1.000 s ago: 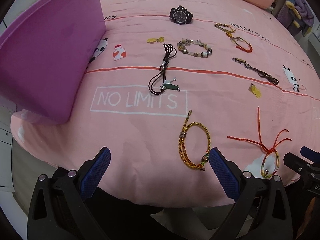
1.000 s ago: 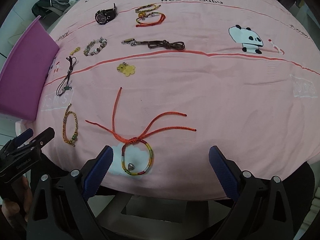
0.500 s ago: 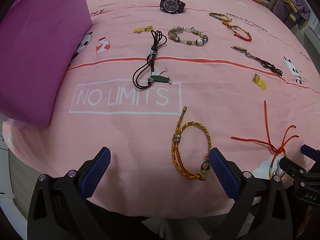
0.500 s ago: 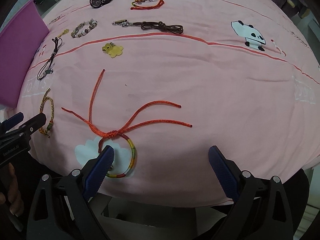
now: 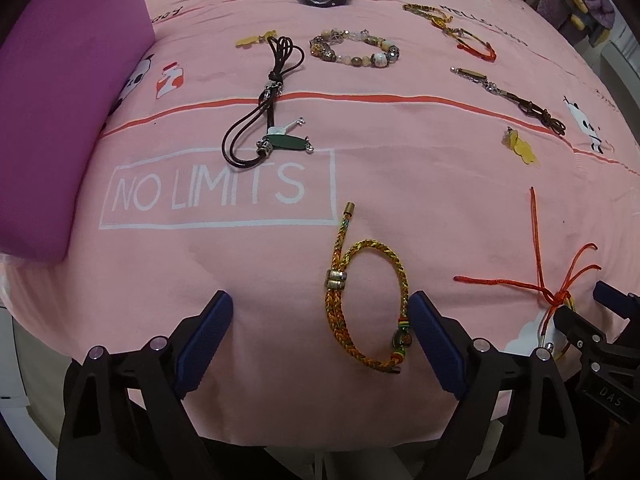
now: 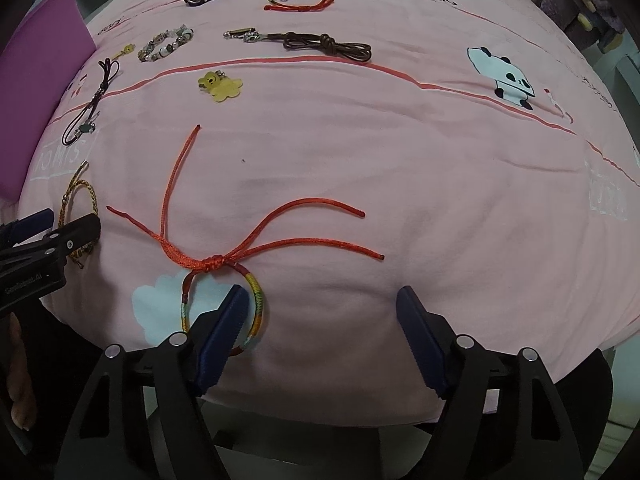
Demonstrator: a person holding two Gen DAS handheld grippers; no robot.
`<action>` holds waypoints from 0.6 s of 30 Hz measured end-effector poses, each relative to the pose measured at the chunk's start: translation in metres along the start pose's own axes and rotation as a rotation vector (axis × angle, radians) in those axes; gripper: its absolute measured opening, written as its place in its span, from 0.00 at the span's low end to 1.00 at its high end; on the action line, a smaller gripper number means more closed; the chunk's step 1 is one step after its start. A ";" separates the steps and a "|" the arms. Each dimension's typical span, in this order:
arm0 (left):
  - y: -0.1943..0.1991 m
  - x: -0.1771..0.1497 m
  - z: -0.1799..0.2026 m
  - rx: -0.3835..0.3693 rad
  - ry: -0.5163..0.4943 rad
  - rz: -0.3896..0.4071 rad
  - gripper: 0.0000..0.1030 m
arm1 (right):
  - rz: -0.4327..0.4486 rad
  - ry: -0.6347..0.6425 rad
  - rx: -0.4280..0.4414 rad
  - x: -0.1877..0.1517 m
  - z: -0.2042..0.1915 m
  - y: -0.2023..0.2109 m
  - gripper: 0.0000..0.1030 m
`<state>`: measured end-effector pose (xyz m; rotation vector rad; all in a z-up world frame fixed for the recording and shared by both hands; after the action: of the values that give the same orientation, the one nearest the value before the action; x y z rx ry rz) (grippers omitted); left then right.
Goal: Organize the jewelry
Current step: 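Close left tool on yellow braided bracelet while right tool grips red-cord bracelet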
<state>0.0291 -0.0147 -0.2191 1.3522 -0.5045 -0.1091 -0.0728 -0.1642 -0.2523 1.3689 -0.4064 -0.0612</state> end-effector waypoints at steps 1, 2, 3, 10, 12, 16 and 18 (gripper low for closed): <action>0.000 0.000 0.000 -0.002 0.002 -0.001 0.83 | 0.001 0.002 -0.001 -0.001 -0.001 0.000 0.61; 0.000 0.000 0.000 -0.006 0.005 -0.002 0.82 | 0.001 0.002 -0.001 -0.002 0.000 0.001 0.57; 0.000 0.000 0.000 -0.011 0.009 -0.002 0.80 | 0.002 0.003 -0.002 -0.001 -0.003 0.000 0.55; -0.003 0.001 0.005 -0.007 0.009 0.017 0.70 | 0.012 0.046 -0.033 -0.001 -0.015 0.012 0.11; 0.000 0.001 0.005 -0.007 0.010 0.027 0.60 | 0.012 0.043 -0.030 -0.001 -0.018 0.015 0.06; 0.006 0.003 0.003 -0.016 0.019 0.049 0.36 | 0.012 0.026 -0.012 -0.002 -0.017 0.020 0.05; 0.010 0.004 0.001 -0.017 0.018 0.057 0.19 | 0.013 0.017 -0.002 -0.002 -0.017 0.022 0.04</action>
<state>0.0301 -0.0151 -0.2088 1.3196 -0.5258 -0.0548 -0.0738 -0.1429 -0.2341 1.3639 -0.4010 -0.0388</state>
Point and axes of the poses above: each gripper's, at about its wrist camera, not at the fingertips, and y roughly against the way its jaws point, z to its right, x to its top, the point moved 6 cm from there along -y, roughly the way its jaws point, and after that the axes turned 8 degrees about -x, right-handed, at the moved point
